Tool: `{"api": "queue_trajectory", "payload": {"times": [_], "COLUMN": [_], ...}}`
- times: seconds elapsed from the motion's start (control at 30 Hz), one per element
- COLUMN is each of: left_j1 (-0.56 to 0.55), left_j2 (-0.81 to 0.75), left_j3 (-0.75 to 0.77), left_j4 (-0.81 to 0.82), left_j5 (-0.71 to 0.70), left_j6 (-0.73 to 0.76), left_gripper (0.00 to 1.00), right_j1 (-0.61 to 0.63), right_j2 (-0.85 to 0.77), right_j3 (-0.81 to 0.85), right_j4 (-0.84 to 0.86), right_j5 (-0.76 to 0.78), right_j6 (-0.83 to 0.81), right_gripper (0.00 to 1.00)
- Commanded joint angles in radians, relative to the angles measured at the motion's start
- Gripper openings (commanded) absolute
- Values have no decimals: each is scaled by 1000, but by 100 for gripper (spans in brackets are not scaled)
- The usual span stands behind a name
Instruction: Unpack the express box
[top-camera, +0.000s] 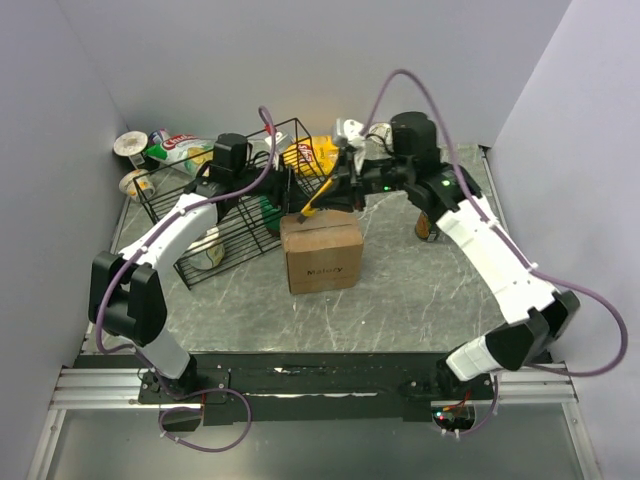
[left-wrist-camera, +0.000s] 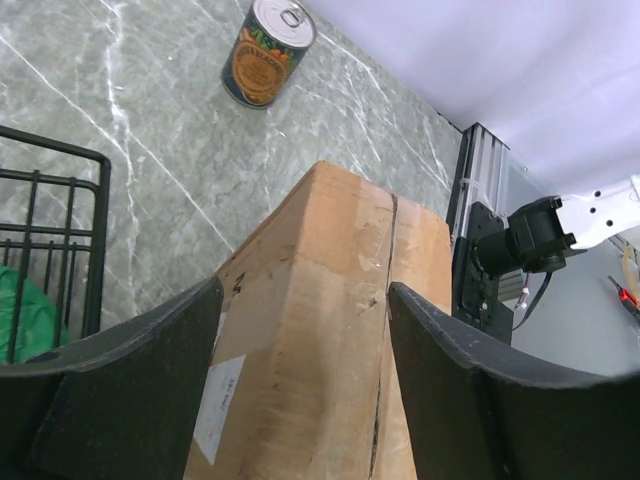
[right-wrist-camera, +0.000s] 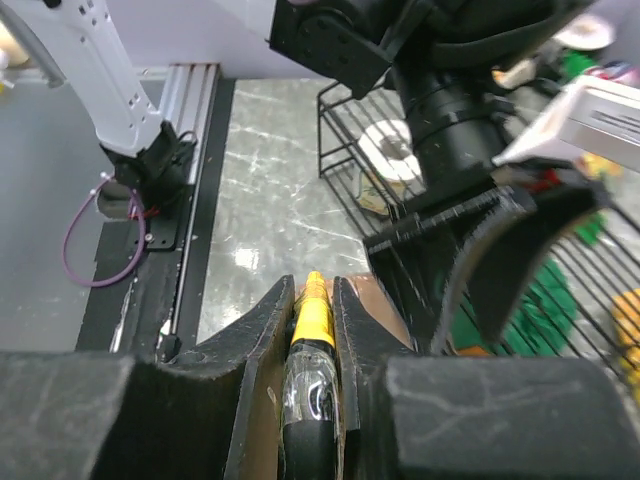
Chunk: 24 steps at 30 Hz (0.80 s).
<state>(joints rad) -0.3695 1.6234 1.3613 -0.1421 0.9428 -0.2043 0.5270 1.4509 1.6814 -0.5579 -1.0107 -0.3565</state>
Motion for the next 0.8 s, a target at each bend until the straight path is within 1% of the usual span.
{"api": "queue_trajectory", "payload": {"times": [0.0, 0.23, 0.37, 0.43, 0.57, 0.67, 0.77], "left_j1": [-17, -20, -20, -20, -20, -20, -20], "left_j2": [18, 62, 72, 78, 81, 85, 95], "left_j3": [-18, -14, -21, -28, -31, -28, -24], "left_j4": [-4, -28, -36, -39, -34, -31, -30], "left_j5": [-18, -25, -25, -25, -26, -21, -18], "left_j6": [14, 36, 48, 52, 51, 48, 43], "left_gripper": [71, 67, 66, 65, 65, 65, 64], "right_j1": [42, 88, 103, 108, 110, 107, 107], "right_j2": [28, 80, 95, 106, 126, 141, 152], "right_j3": [31, 15, 4, 4, 30, 52, 52], "right_j4": [59, 85, 89, 78, 7, -40, -50], "right_j5": [0, 14, 35, 41, 49, 50, 46], "right_j6": [-39, -79, -136, -153, -264, -317, -323], "right_gripper": [0, 0, 0, 0, 0, 0, 0]}}
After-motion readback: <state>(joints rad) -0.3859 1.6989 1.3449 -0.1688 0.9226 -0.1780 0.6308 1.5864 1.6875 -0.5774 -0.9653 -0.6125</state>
